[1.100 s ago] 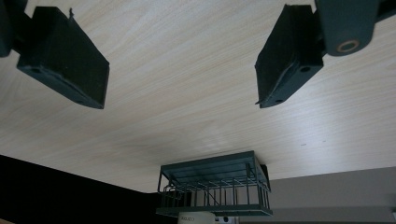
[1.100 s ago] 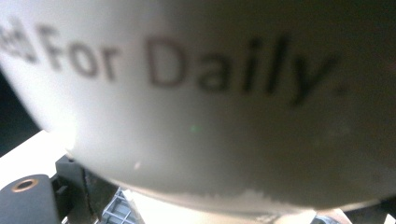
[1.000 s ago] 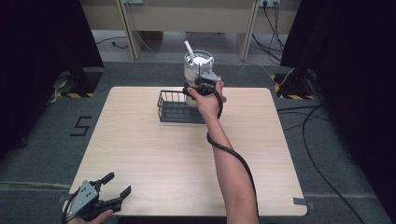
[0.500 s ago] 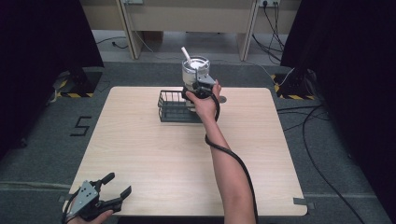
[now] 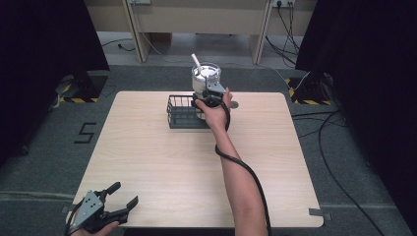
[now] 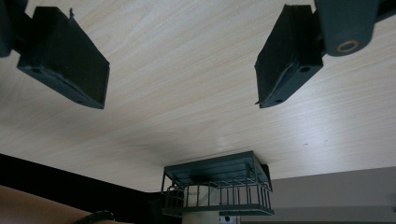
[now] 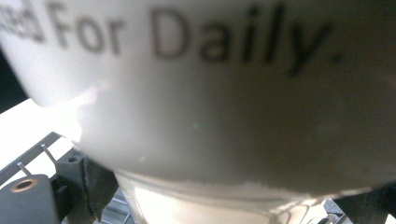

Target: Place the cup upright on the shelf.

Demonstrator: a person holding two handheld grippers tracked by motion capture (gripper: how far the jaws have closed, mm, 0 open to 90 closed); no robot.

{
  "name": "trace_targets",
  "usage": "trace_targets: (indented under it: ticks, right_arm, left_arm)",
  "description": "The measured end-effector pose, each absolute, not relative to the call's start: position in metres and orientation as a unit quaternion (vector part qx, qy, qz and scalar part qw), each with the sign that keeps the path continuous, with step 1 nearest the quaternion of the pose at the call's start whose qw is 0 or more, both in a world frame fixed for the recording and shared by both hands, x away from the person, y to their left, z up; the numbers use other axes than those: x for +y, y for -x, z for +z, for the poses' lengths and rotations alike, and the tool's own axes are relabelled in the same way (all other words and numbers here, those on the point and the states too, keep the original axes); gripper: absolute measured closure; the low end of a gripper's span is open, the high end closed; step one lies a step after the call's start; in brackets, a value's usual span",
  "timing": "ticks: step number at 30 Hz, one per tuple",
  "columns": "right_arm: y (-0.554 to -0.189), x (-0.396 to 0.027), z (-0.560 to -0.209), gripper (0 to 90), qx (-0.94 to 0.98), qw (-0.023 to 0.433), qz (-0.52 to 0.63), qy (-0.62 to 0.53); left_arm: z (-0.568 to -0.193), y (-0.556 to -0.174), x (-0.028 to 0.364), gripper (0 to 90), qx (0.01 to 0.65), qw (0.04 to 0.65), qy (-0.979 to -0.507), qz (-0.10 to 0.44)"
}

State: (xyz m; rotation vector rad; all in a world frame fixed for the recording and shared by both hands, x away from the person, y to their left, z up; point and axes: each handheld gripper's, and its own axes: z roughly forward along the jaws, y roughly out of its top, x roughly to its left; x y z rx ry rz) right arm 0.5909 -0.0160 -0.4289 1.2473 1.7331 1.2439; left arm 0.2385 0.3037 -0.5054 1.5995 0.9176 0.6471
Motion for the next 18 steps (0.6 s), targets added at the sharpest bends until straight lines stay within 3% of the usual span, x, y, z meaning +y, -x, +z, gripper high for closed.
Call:
trace_targets:
  ticks: [18]
  right_arm:
    - [-0.588,-0.017,-0.444,3.1,0.662,0.324,0.484,-0.472]
  left_arm:
    - [-0.505,-0.238,0.303,16.8,0.387,0.558,-0.68,0.277]
